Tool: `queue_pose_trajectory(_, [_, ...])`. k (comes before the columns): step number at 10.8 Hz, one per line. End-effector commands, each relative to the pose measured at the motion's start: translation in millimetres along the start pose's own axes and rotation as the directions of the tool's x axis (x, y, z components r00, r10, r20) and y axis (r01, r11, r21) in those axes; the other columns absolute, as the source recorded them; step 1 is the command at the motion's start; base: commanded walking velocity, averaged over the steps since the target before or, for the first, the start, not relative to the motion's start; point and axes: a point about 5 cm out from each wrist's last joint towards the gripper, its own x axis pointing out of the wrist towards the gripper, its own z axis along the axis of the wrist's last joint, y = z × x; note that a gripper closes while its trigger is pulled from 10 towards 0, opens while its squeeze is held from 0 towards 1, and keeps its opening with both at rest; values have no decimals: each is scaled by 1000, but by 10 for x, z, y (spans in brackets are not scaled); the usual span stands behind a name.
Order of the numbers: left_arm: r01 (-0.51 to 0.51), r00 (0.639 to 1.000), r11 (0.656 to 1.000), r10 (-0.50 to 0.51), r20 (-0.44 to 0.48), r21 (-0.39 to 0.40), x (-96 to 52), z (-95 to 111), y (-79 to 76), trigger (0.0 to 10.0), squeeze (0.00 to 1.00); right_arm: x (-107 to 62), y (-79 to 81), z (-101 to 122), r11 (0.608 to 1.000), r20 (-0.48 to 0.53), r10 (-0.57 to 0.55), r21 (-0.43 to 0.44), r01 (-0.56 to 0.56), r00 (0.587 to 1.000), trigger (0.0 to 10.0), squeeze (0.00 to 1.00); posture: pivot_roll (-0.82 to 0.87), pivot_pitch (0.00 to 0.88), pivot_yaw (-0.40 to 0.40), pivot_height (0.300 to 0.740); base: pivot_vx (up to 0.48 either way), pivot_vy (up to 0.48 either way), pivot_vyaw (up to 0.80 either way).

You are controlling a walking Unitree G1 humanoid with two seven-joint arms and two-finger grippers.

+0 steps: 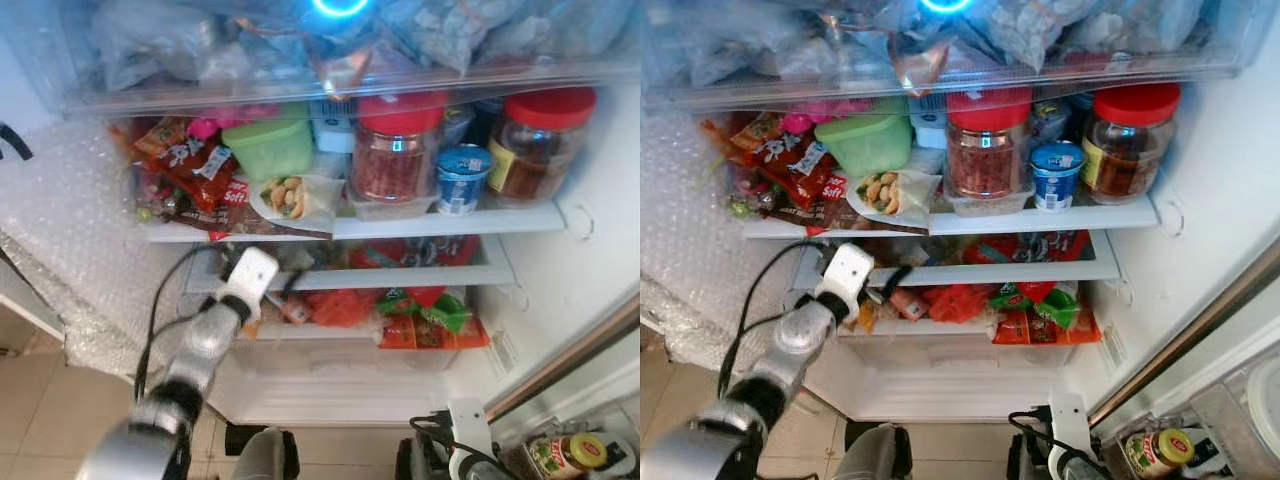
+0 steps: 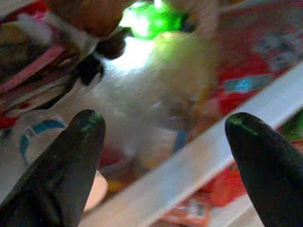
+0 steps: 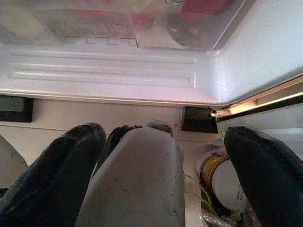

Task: Restocking fridge

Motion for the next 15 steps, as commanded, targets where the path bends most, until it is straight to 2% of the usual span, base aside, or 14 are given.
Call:
queue_pose_trajectory(1, [33,999,999,-33,3,-23,-69,-39,-23,10000,0,-60,29,-278,1000,-105,5,21,-2,994,10000,0,69,111,98,635,0,0,0])
queue_pose_trajectory(2, [117,993,993,-117,9,-33,-238,-107,-87,10000,0,-62,30,-284,1000,-105,4,25,-1,994,10000,0,67,114,101,635,0,0,0])
queue_pose_trajectory(3, [180,984,980,-180,11,-80,-342,-126,-128,10000,0,-63,30,-288,1000,-105,3,27,0,995,10000,0,66,112,107,635,0,0,0])
queue_pose_trajectory(4, [274,960,952,-279,-20,-137,-499,-190,-199,10000,0,-65,27,-293,1000,-106,2,27,1,994,10000,0,67,111,107,635,0,0,0])
queue_pose_trajectory(5, [276,953,928,-298,-52,-249,-662,-253,-133,10000,0,-66,29,-298,1000,-107,3,26,0,994,10000,0,62,109,107,635,0,0,0])
queue_pose_trajectory(6, [131,975,947,-177,-134,-294,-769,-439,0,10000,0,-66,30,-299,1000,-109,5,26,-2,994,10000,0,76,100,103,635,0,0,0])
queue_pose_trajectory(7, [-43,972,958,-26,-236,-283,-834,-618,102,10000,0,-66,33,-299,1000,-111,7,23,-4,994,10000,0,74,96,99,635,0,0,0])
queue_pose_trajectory(8, [-256,927,926,154,-341,-277,-929,-791,182,10000,0,-64,36,-297,1000,-110,9,22,-6,994,10000,0,74,90,100,635,0,0,0])
queue_pose_trajectory(9, [-455,822,834,258,-507,-313,-1149,-1040,165,10000,0,-63,41,-293,1000,-109,10,21,-8,994,10000,0,66,89,99,635,0,0,0])
queue_pose_trajectory(10, [-510,752,803,240,-614,-310,-1295,-1217,19,10000,0,-63,40,-292,1000,-108,10,22,-8,994,10000,0,63,76,94,635,0,0,0])
queue_pose_trajectory(11, [-500,682,808,145,-717,-311,-1464,-1391,-285,10000,0,-63,35,-295,1000,-111,2,19,0,994,10000,0,61,69,92,635,0,0,0])
queue_pose_trajectory(12, [-516,640,799,118,-759,-310,-1545,-1451,-407,10000,0,-64,33,-295,1000,-110,1,23,1,994,10000,0,58,63,89,635,0,0,0])
queue_pose_trajectory(13, [-526,606,794,99,-789,-304,-1600,-1488,-464,10000,0,-63,31,-294,1000,-111,-1,21,4,994,10000,0,60,61,88,635,0,0,0])
queue_pose_trajectory(15, [-488,579,820,47,-814,-299,-1682,-1531,-579,10000,0,-62,34,-292,1000,-114,1,-5,-2,993,10000,0,69,49,86,635,0,124,0])
